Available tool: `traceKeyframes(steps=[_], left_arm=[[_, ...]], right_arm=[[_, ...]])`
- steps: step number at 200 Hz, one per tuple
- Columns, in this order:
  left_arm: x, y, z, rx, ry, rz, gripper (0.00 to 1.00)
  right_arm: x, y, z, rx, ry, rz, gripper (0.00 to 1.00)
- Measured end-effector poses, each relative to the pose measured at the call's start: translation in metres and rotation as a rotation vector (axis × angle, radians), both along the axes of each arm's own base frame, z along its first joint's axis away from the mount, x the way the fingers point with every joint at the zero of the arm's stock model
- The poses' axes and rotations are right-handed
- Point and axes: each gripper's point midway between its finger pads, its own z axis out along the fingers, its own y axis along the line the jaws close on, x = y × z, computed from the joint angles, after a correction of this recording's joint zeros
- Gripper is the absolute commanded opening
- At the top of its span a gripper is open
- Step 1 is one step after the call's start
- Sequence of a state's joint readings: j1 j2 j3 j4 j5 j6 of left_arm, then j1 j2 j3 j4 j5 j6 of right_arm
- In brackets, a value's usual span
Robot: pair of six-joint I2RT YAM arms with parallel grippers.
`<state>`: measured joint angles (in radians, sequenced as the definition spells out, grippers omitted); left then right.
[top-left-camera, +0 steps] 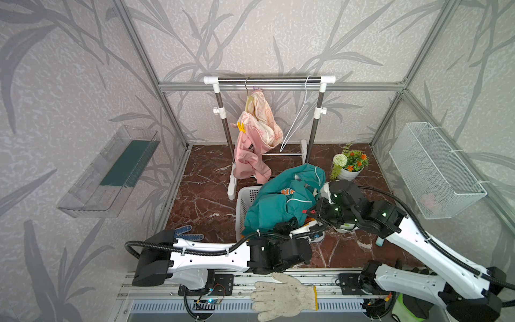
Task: Remove the clothespins securing jackets to the hanger
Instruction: Remove the clothespin from the hanger.
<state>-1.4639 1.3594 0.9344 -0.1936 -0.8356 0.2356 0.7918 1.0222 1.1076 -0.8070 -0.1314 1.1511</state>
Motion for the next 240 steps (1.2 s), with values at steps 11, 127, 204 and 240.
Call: traceKeyframes(steps=[11,127,204,240], left_arm=[[0.0,-0.001,0.001,-0.01,-0.001,0.0,0.0],[0.002,0.005,0.0,-0.004,-0.005,0.032,0.0],[0.005,0.009,0.001,-0.013,-0.004,0.054,0.0],[0.006,0.018,0.009,-0.066,0.006,0.067,0.0]], right_arm=[[0.0,-0.003,0.003,0.008,-0.005,-0.005,0.0],[0.004,-0.034,0.012,-0.015,-0.062,-0.052,0.0],[0.021,-0.107,-0.008,-0.128,-0.087,-0.195,0.0],[0.022,-0.141,-0.069,-0.266,0.014,-0.228,0.0]])
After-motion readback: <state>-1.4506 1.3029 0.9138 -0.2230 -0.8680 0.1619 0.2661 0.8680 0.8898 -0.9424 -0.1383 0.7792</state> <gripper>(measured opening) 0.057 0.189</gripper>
